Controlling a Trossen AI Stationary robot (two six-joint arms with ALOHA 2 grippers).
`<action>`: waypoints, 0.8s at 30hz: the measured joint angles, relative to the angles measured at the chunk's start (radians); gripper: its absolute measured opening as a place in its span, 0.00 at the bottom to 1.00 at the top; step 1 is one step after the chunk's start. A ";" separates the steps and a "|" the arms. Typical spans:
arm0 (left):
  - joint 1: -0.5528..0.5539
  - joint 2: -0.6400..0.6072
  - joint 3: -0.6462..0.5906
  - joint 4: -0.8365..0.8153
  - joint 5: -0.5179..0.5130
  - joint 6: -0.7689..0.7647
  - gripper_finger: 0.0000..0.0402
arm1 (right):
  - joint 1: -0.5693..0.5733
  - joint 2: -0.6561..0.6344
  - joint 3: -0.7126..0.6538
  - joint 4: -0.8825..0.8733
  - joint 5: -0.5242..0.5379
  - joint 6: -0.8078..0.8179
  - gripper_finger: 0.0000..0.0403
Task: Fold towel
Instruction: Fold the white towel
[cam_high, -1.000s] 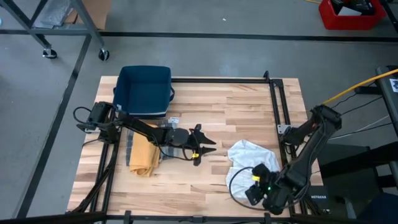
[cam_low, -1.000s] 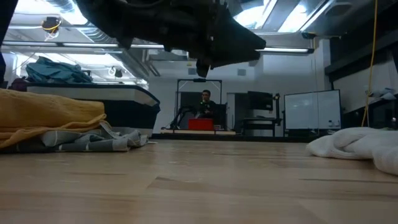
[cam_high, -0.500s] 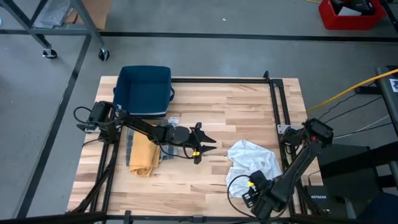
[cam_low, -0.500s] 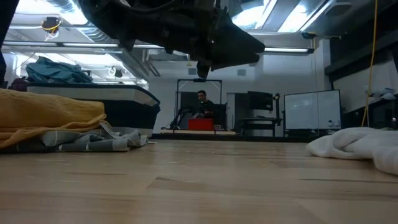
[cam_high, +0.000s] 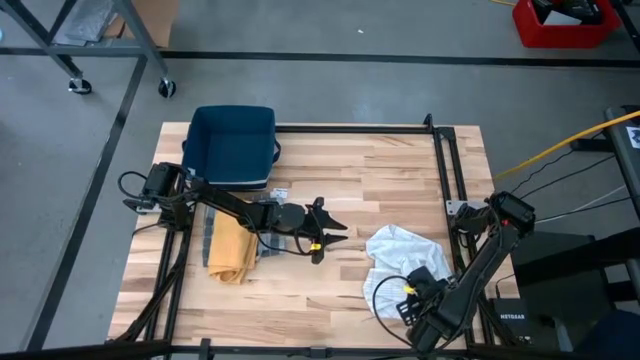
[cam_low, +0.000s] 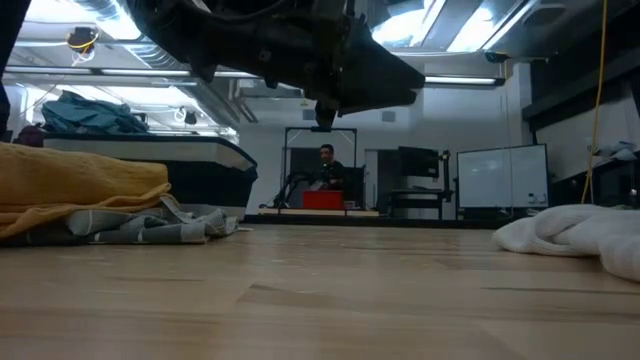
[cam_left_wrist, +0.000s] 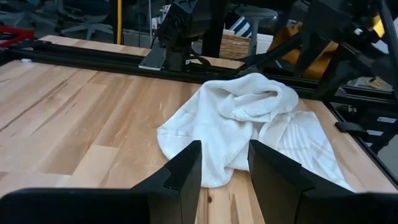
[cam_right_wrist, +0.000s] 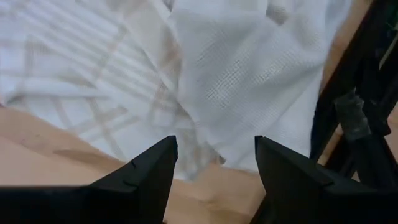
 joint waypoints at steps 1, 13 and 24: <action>0.000 0.000 0.000 0.000 0.000 0.000 0.30 | 0.000 0.000 0.000 0.007 -0.004 -0.006 0.56; 0.000 0.000 0.000 -0.001 0.000 -0.007 0.30 | 0.000 0.050 0.000 0.030 -0.009 -0.036 0.56; 0.003 0.000 0.000 -0.001 -0.001 -0.007 0.30 | 0.000 0.079 -0.002 0.031 0.073 -0.067 0.56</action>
